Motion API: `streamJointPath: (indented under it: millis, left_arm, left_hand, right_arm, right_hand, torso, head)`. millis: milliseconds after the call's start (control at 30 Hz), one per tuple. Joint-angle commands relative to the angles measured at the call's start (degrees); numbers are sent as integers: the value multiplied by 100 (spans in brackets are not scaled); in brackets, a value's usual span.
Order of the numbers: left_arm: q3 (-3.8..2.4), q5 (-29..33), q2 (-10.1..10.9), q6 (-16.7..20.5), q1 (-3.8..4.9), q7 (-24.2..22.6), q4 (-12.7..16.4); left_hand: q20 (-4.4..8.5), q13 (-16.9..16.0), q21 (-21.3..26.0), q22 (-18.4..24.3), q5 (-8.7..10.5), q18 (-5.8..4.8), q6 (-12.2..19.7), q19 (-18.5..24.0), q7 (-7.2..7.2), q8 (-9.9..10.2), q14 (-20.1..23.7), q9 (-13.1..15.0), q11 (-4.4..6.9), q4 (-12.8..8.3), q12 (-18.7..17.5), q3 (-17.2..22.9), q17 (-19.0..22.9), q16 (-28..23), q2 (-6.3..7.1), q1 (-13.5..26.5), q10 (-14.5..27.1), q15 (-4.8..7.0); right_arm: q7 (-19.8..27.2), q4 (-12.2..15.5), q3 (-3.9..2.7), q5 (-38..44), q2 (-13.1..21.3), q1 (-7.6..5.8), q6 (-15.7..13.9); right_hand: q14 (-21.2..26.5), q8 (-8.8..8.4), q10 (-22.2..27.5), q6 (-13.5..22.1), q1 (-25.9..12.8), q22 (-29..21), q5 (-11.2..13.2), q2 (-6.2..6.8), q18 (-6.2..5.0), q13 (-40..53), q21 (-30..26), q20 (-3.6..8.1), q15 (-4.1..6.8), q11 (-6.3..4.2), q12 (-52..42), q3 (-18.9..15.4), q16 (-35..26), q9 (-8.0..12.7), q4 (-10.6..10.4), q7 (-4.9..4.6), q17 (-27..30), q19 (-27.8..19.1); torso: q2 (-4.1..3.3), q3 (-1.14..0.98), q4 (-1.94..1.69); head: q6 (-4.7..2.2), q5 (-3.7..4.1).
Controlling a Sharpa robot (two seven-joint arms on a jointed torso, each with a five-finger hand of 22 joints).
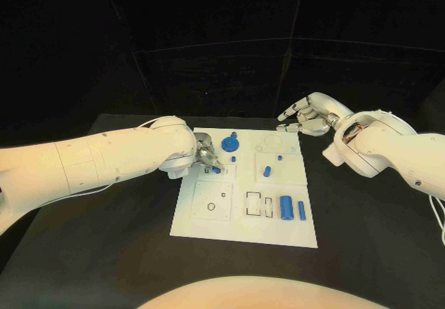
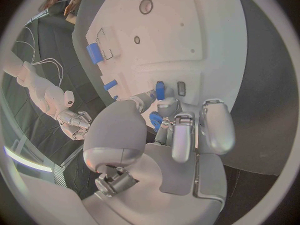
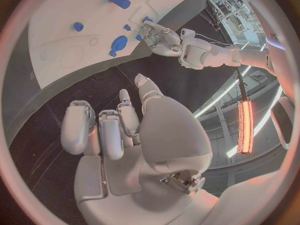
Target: Assemble the parts on the task board
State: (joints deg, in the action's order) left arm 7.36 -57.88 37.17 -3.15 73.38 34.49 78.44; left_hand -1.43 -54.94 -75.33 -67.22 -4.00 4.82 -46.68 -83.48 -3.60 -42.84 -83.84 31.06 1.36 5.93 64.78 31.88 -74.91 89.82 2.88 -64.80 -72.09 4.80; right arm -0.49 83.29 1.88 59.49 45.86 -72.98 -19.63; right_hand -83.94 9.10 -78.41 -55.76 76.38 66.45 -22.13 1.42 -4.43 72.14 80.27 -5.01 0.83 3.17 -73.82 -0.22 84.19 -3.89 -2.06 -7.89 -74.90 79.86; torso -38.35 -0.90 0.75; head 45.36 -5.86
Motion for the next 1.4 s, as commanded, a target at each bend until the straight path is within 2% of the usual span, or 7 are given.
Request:
streamJointPath:
  millis: [33, 233, 533, 700, 1167, 1400]
  left_arm:
    - [4, -90, -2, -61, 2, 55, 1]
    - [4, -90, -9, -203, 2, 77, -3]
    - [4, -89, -61, -303, 2, 100, -50]
    - [4, -89, -116, -311, 3, 110, -122]
    - [3, -89, -203, -318, 4, 128, -271]
    - [3, -89, -223, -365, 4, 146, -316]
  left_hand:
    - [7, -9, -7, -7, -16, -43, -7, -39, 44, -25, -616, 3, -16, -971, 20, 998, -1509, 18, -23, 43, -43, 2]
    - [17, -39, -26, -42, -22, -49, -43, -50, 77, -89, -616, 33, 6, -980, 60, 1016, -1509, 18, 102, 145, -90, 15]
    - [51, -107, -62, -108, -5, -60, -154, -71, 139, -111, -616, 17, 52, -771, 143, 791, -1509, 18, 178, 442, -154, 54]
    - [68, -163, -82, -148, 8, -67, -248, -84, 162, -121, -616, -1, 70, -596, 207, 503, -1509, 18, 216, 643, -186, 70]
    - [91, -303, -144, -265, 11, -86, -374, -116, 190, -156, -616, -19, 93, -252, 358, -301, -1509, 18, 190, 874, -255, 91]
    - [97, -368, -180, -325, 11, -96, -414, -133, 203, -184, -616, -16, 103, -168, 421, -511, -1509, 18, 165, 906, -300, 99]
  right_arm:
    - [24, 0, -4, 17, -4, -12, 52]
    - [17, 3, -4, 17, 0, -12, 64]
    - [11, 1, -4, 17, 1, -12, 68]
    - [13, -5, -4, 17, -10, -12, 66]
    - [14, -19, -4, 17, -30, -12, 67]
    - [13, -24, -4, 17, -31, -12, 73]
  right_hand:
    - [-369, -28, -6, 2, 12, -7, -22, -33, -18, -6, -19, 6, 49, -19, 24, -15, -21, 5, 0, -14, -374, -30]
    - [-369, -28, -6, 2, 12, -7, -22, -33, -18, -6, -19, 6, 49, -19, 24, -15, -21, 5, 0, -14, -374, -30]
    - [-368, -31, -3, 5, 10, -10, -23, -32, -18, -11, -20, 5, 48, -19, 28, -17, -24, 6, -3, -14, -370, -31]
    - [-368, -31, -3, 5, 10, -10, -23, -32, -18, -11, -20, 5, 48, -19, 28, -17, -24, 6, -3, -14, -370, -31]
    - [-352, -37, 35, 16, 2, -135, -24, -25, -43, -67, -75, 5, 47, -17, 80, -24, -64, 8, -9, -16, -296, -87]
    - [-347, -42, 52, 25, -3, -170, -24, -22, -50, -89, -91, 5, 47, -16, 101, -28, -76, 9, -14, -18, -276, -102]
  torso:
    - [3, -3, 2]
    - [0, -3, 1]
    - [-2, -1, 8]
    - [-5, -1, 8]
    - [-1, -2, 8]
    - [1, -4, 5]
  head:
    - [5, -2]
    - [10, 5]
    - [25, 11]
    - [32, 15]
    - [52, 26]
    - [52, 33]
